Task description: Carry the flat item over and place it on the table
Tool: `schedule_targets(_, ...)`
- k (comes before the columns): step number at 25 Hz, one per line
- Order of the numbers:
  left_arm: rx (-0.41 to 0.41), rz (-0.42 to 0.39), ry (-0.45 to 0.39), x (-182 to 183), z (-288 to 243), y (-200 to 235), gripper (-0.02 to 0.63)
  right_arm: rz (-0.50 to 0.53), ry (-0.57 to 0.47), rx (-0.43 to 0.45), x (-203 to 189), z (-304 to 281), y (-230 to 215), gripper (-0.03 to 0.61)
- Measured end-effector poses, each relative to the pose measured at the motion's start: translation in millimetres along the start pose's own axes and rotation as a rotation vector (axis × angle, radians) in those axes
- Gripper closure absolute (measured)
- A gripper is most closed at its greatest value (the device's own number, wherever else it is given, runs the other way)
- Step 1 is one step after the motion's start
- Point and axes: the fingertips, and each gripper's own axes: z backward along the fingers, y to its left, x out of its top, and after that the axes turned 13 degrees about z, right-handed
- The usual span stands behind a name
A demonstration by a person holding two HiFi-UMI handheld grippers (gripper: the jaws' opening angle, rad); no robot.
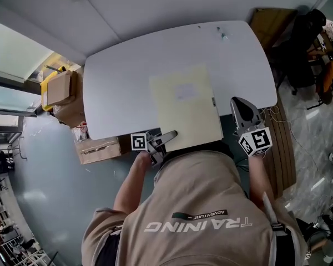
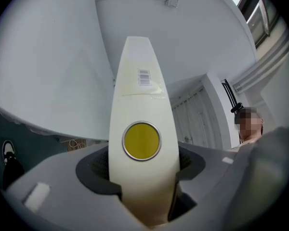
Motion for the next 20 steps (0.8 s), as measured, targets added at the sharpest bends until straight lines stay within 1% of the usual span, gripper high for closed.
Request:
schedule_targets(2, 0.006, 0.002, 0.026, 12.3, 1.1, 2.5, 0.324, -0.032, -0.001, -0.017, -0.5, -8.2, 4.9, 0.569)
schedule_targets(4, -0.010, 0.011, 0.044, 12.4, 0.4, -0.8, 0.324, -0.064, -0.002, -0.037, -1.3, -6.4, 10.9, 0.569)
schedule_targets(6, -0.018, 0.024, 0.057, 9.5, -0.4, 0.2, 0.324, -0.076, 0.016, -0.051, -5.5, -3.7, 13.0, 0.569)
schedule_targets(9, -0.024, 0.042, 0.060, 18.8, -3.3, 3.7, 0.324, -0.087, 0.031, -0.069, -5.9, -9.6, 6.2, 0.570)
schedule_targets(13, -0.048, 0.076, 0.038, 33.1, -12.5, 2.4, 0.324, -0.089, 0.037, -0.059, -6.2, -24.0, -2.8, 0.569)
schedule_targets(16, -0.037, 0.074, 0.015, 41.5, -15.3, 4.4, 0.324, -0.092, 0.046, -0.033, -10.8, -34.7, -8.4, 0.570)
schedule_targets(20, -0.008, 0.072, -0.024, 49.3, -15.1, 7.0, 0.324, -0.087, 0.022, 0.006, -7.6, -51.3, -19.0, 0.569)
